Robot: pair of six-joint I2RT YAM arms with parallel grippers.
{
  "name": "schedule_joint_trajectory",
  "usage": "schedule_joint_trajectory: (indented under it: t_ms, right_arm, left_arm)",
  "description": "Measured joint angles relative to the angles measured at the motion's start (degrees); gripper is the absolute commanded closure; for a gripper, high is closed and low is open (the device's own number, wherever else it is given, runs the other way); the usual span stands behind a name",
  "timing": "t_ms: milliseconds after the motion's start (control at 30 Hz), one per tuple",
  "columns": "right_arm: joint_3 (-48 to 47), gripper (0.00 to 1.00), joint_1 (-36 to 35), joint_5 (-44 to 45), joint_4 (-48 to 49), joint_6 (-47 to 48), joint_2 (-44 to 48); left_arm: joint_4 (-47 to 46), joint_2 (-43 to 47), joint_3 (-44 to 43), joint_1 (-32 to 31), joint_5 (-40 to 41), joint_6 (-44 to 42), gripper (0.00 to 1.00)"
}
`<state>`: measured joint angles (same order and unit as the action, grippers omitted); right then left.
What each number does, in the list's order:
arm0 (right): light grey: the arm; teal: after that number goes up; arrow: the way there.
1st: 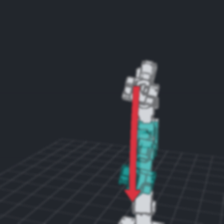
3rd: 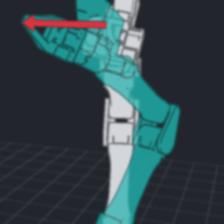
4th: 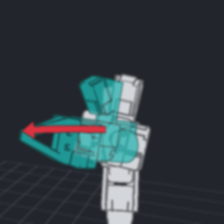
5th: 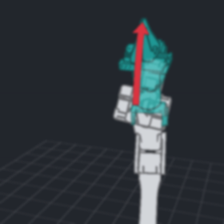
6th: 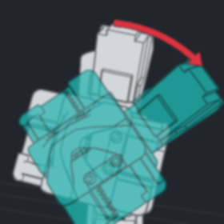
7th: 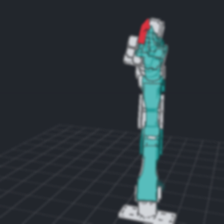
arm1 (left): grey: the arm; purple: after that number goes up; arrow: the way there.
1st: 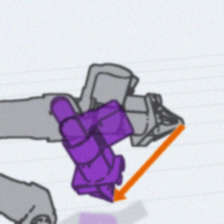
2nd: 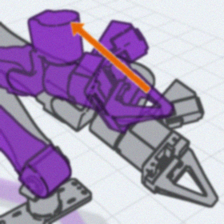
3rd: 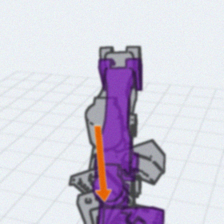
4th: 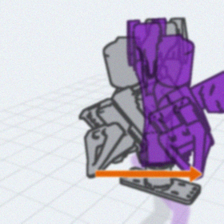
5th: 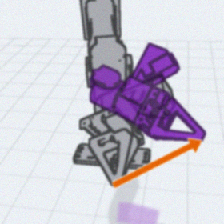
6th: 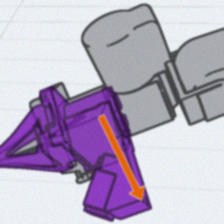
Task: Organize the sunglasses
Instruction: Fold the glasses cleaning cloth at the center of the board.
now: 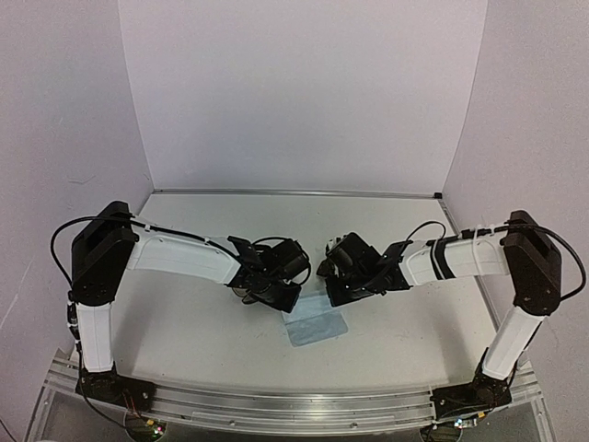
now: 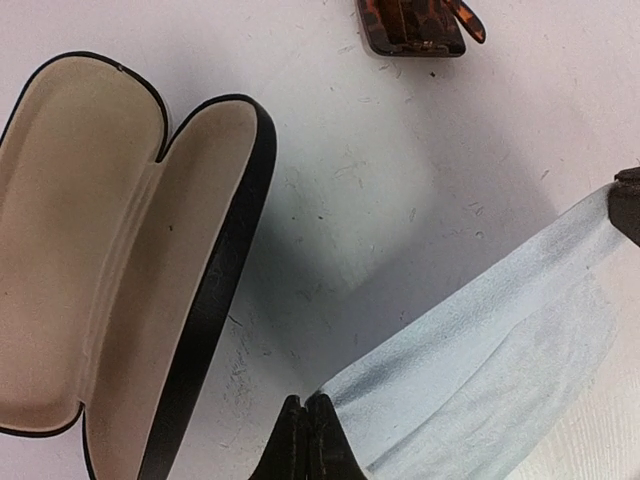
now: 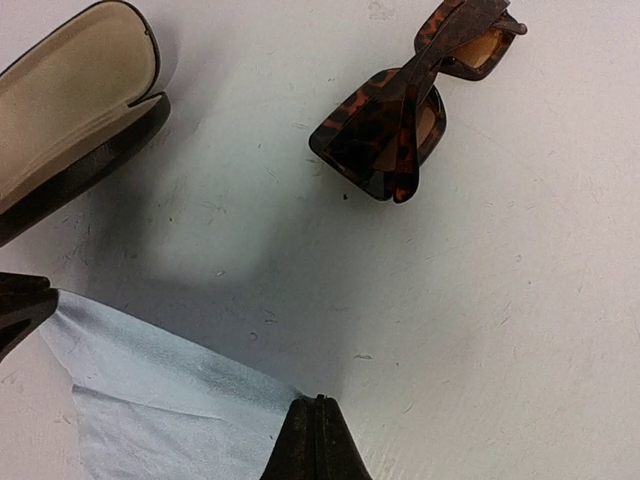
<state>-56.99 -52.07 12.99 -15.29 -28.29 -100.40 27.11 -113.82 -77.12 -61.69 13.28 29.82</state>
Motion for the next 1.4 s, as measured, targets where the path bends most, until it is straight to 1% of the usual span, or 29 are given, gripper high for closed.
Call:
schedule_joint_trajectory:
  t_ms: [267,867,1400]
  right_arm:
    - [1.1,1.00,0.0,-0.1,0.5,0.0,0.9]
    - [3.7,1.00,0.0,-0.6,1.9,0.0,1.9]
    - [6.7,1.00,0.0,-1.8,4.0,0.0,4.9]
  left_arm:
    - [0.5,1.4,0.0,-1.0,1.1,-0.1,1.00]
    - [1.0,1.4,0.0,-3.5,2.8,-0.3,1.00]
    - [2.9,1.4,-0.5,-6.1,5.2,0.1,1.00]
